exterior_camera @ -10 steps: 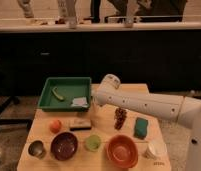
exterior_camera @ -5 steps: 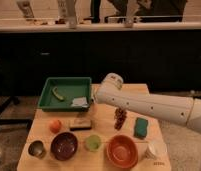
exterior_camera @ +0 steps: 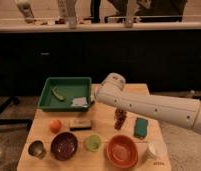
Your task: Wipe purple bowl with brush
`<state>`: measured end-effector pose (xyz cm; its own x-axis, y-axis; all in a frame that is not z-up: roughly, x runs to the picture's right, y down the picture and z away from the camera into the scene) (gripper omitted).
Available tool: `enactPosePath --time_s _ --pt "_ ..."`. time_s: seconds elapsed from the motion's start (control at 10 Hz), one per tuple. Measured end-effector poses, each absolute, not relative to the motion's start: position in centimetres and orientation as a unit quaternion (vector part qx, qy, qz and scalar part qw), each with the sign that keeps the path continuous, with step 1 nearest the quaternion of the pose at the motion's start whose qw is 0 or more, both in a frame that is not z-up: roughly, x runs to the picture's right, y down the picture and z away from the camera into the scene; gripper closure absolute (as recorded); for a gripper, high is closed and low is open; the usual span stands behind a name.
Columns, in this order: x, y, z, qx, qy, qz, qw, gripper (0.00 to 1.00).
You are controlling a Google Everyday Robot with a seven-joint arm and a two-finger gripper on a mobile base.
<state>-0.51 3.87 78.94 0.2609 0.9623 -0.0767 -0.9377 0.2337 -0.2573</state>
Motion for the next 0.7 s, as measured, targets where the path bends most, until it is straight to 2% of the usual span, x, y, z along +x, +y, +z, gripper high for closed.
enactPosePath --time_s 0.7 --pt "-2.8 1.0 76.0 -0.114 -0.080 0.579 0.804 1.00"
